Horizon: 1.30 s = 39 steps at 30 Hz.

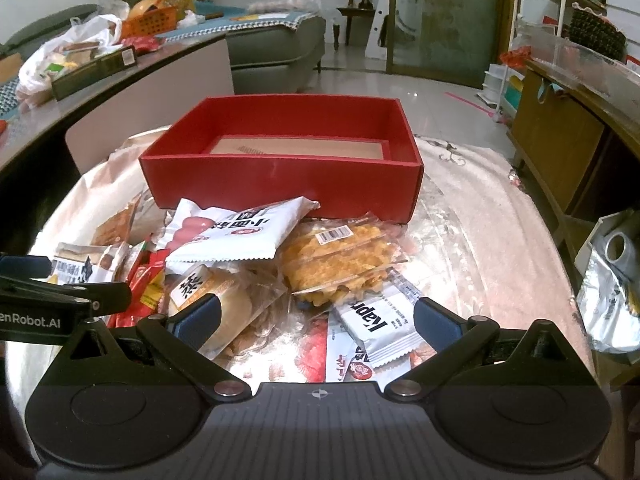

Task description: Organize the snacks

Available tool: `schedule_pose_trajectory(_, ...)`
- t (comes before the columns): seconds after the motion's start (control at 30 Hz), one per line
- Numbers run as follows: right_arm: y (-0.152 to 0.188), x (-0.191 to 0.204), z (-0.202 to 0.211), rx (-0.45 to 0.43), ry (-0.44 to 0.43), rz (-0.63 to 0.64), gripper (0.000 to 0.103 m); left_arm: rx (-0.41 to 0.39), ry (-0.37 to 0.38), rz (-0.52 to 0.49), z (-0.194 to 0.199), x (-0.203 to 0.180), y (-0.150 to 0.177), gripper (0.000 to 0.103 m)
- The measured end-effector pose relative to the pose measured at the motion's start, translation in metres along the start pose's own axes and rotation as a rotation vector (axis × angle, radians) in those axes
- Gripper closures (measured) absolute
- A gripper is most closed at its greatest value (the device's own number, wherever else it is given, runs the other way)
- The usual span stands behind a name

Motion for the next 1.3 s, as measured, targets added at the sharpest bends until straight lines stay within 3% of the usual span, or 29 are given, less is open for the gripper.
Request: schedule_pose_trajectory(1.3, 0.0047, 0.0007, -0.0036, 0.02, -0.004, 0.003, 0.0, 0.01, -0.006, -0.004, -0.002, -0.0001, 0.0045, 0.004)
Point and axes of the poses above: each gripper's, at about its wrist camera, not at the fingertips, and z roughly against the way its jaws point, x to its left, y to its underside, the point moved 10 cm from there along -z, roughly the way its jaws point, and after that the axes turned 12 degrees about x, right-handed, at the moved point
